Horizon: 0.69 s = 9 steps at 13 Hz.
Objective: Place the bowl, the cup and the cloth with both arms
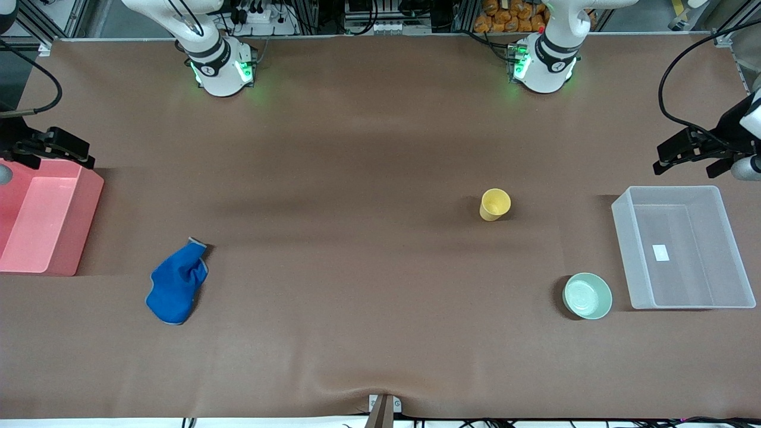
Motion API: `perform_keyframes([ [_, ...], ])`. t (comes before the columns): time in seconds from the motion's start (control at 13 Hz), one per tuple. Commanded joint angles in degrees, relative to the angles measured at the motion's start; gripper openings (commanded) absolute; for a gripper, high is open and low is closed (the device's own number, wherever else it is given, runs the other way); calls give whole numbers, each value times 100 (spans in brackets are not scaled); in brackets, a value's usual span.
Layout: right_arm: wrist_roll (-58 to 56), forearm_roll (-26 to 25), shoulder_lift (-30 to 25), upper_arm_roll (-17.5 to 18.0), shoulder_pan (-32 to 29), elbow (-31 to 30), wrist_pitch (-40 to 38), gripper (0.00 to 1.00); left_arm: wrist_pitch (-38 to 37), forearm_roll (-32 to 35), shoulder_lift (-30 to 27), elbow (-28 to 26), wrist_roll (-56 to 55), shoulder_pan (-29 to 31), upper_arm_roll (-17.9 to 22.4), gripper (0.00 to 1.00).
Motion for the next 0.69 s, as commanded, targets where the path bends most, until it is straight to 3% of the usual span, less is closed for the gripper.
perform_keyframes([
  [0.0, 24, 122, 26, -31, 1, 118, -106, 100, -89, -29, 73, 130, 18, 44, -31, 100],
  [0.31, 24, 157, 35, -31, -8, 110, -98, 100, -98, -56, 230, 94, -444, -26, -84, 100],
  [0.62, -29, 246, 219, -49, -43, 127, -28, 100, -28, -300, 231, -387, -666, -18, -391, 100],
])
